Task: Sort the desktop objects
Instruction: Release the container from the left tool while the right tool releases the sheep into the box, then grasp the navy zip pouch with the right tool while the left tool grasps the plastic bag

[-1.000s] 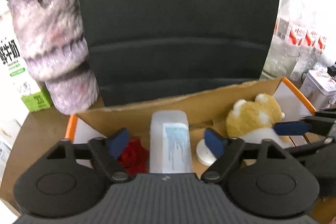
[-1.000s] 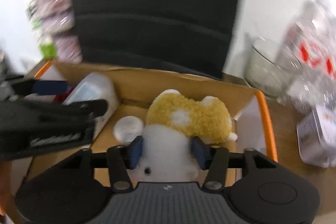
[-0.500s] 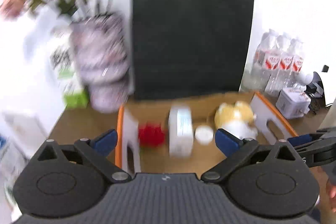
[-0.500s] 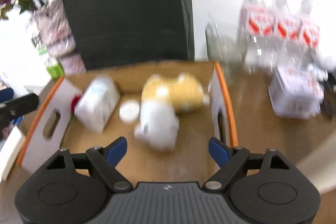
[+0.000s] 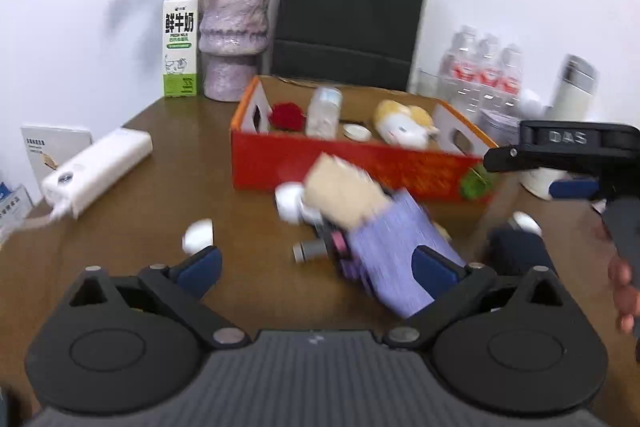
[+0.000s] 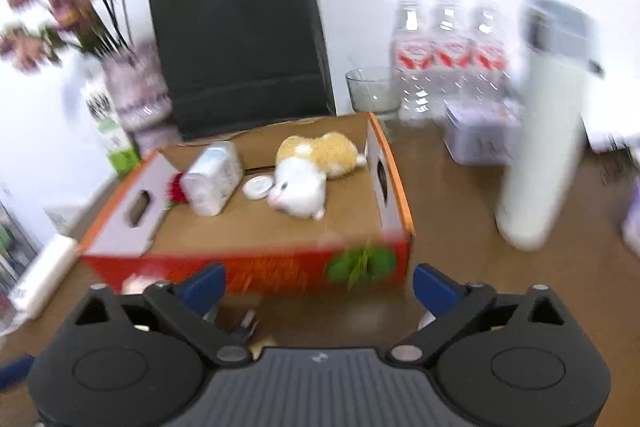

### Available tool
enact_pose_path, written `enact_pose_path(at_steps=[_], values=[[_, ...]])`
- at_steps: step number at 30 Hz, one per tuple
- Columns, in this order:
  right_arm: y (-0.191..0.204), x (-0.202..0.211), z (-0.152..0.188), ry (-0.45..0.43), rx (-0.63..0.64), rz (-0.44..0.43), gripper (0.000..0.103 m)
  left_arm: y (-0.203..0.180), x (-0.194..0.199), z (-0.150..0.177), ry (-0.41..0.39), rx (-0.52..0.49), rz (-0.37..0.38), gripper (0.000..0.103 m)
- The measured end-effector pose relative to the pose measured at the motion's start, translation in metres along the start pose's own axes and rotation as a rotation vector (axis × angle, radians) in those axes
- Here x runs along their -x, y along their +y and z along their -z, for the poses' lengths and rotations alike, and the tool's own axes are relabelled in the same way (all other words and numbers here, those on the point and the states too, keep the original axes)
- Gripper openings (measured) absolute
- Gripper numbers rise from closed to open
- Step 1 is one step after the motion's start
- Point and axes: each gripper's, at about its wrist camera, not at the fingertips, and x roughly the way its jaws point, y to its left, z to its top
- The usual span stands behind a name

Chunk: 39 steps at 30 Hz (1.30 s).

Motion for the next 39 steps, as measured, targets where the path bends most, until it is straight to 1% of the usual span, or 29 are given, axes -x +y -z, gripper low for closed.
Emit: enact_pose_path(at_steps=[2, 3, 5, 8, 10, 12, 14, 15, 16, 17, 18, 19, 21, 23, 24, 26, 28, 29, 31, 33, 34, 35, 36, 38, 39], values=[[-0.004, 0.025, 0.035, 0.005, -0.030, -0.035, 0.101, -0.002, 0.017, 0.022, -0.020, -0.033, -0.007, 0.103], [-0.004, 0.036, 0.051, 0.008, -0.024, -0.041, 0.101, -0.003, 0.024, 0.031, -0.025, -0.036, -0.013, 0.103], [-0.004, 0.058, 0.080, -0.005, 0.022, -0.055, 0.101, -0.003, 0.036, 0.049, -0.018, -0.033, 0.006, 0.103], [-0.003, 0.085, 0.117, -0.041, 0.077, -0.015, 0.100, -0.001, 0.051, 0.072, -0.011, -0.030, 0.060, 0.103], [-0.002, 0.101, 0.137, -0.096, 0.130, -0.012, 0.100, -0.001, 0.061, 0.088, -0.019, -0.060, 0.063, 0.103], [-0.004, 0.116, 0.151, -0.131, 0.117, -0.026, 0.100, 0.000, 0.070, 0.092, -0.045, -0.072, 0.038, 0.103], [-0.004, 0.120, 0.159, -0.128, 0.111, -0.076, 0.100, 0.002, 0.079, 0.094, -0.097, -0.074, 0.046, 0.103], [-0.002, 0.121, 0.162, -0.128, 0.122, -0.085, 0.100, 0.001, 0.080, 0.096, -0.114, -0.083, 0.032, 0.103], [0.000, 0.122, 0.166, -0.136, 0.137, -0.077, 0.100, 0.000, 0.080, 0.099, -0.113, -0.091, 0.012, 0.103], [0.003, 0.122, 0.171, -0.144, 0.149, -0.064, 0.100, -0.001, 0.078, 0.098, -0.096, -0.093, 0.000, 0.103], [0.006, 0.123, 0.174, -0.155, 0.158, -0.054, 0.100, -0.001, 0.077, 0.097, -0.081, -0.090, 0.005, 0.103], [0.008, 0.123, 0.177, -0.162, 0.170, -0.050, 0.100, -0.001, 0.077, 0.097, -0.079, -0.088, 0.022, 0.103], [0.011, 0.127, 0.178, -0.184, 0.187, -0.046, 0.100, -0.002, 0.078, 0.097, -0.090, -0.095, 0.021, 0.103], [0.008, 0.133, 0.178, -0.206, 0.174, -0.063, 0.100, -0.005, 0.080, 0.097, -0.096, -0.112, 0.034, 0.103], [0.005, 0.135, 0.174, -0.208, 0.155, -0.067, 0.100, -0.007, 0.081, 0.096, -0.099, -0.116, 0.052, 0.103], [-0.004, 0.134, 0.165, -0.202, 0.110, -0.058, 0.100, -0.012, 0.084, 0.093, -0.112, -0.115, 0.155, 0.103], [-0.016, 0.126, 0.151, -0.187, 0.049, -0.031, 0.100, -0.024, 0.082, 0.088, -0.117, -0.121, 0.271, 0.103], [-0.023, 0.123, 0.145, -0.187, 0.019, -0.026, 0.100, -0.032, 0.079, 0.086, -0.115, -0.134, 0.313, 0.103], [-0.034, 0.112, 0.128, -0.166, -0.026, -0.010, 0.100, -0.049, 0.068, 0.082, -0.114, -0.166, 0.350, 0.103], [-0.036, 0.093, 0.111, -0.115, -0.010, 0.025, 0.100, -0.071, 0.051, 0.076, -0.096, -0.233, 0.376, 0.101], [-0.036, 0.079, 0.102, -0.098, 0.017, 0.054, 0.100, -0.082, 0.044, 0.075, -0.076, -0.266, 0.375, 0.085], [-0.036, 0.067, 0.096, -0.084, 0.033, 0.076, 0.100, -0.089, 0.038, 0.073, -0.057, -0.284, 0.355, 0.049], [-0.036, 0.053, 0.090, -0.057, 0.042, 0.089, 0.100, -0.093, 0.032, 0.071, -0.026, -0.294, 0.332, 0.032], [-0.035, 0.027, 0.078, 0.000, 0.049, 0.075, 0.092, -0.084, 0.035, 0.071, -0.022, -0.278, 0.360, 0.029], [-0.033, 0.016, 0.075, 0.021, 0.051, 0.069, 0.090, -0.076, 0.039, 0.071, -0.010, -0.265, 0.367, 0.028]])
